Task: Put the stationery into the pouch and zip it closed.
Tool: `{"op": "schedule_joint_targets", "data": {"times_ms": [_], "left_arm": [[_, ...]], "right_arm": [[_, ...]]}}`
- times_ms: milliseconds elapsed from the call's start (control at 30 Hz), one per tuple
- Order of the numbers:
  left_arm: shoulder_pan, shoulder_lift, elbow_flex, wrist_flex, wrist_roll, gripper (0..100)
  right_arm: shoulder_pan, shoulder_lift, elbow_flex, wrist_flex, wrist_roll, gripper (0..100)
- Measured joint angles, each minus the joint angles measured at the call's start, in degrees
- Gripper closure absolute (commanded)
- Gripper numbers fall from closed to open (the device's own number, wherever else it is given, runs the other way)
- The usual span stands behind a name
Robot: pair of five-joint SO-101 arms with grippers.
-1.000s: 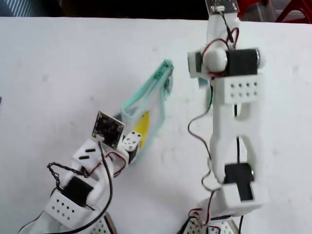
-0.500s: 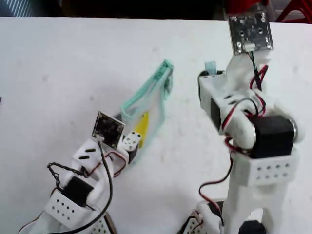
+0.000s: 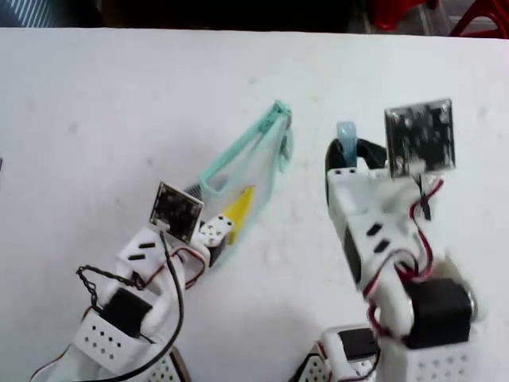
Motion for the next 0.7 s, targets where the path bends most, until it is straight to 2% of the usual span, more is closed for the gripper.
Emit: {"op": "schedule_joint_targets", "data": {"times_ms": [133, 267, 433, 600, 700], "left_arm": [[0.0, 0.0, 0.0, 0.0, 0.0, 82], [0.0, 0.0, 0.0, 0.0, 0.0, 82], [0.0, 0.0, 0.0, 0.0, -0.1, 82], [0.0, 0.0, 0.0, 0.0, -0.1, 82], [0.0, 0.0, 0.0, 0.0, -0.1, 82]], "right_arm": [[-9.4, -8.1, 0.6, -7.3, 0.0, 98.2], [-17.1, -8.8, 0.8, -12.8, 0.0, 98.2], [-21.6, -2.2, 1.1, -20.1, 0.0, 98.2], [-28.9, 7.0, 1.1, -21.4, 0.0, 98.2], [-30.1, 10.4, 1.1, -22.9, 0.0, 98.2]]}}
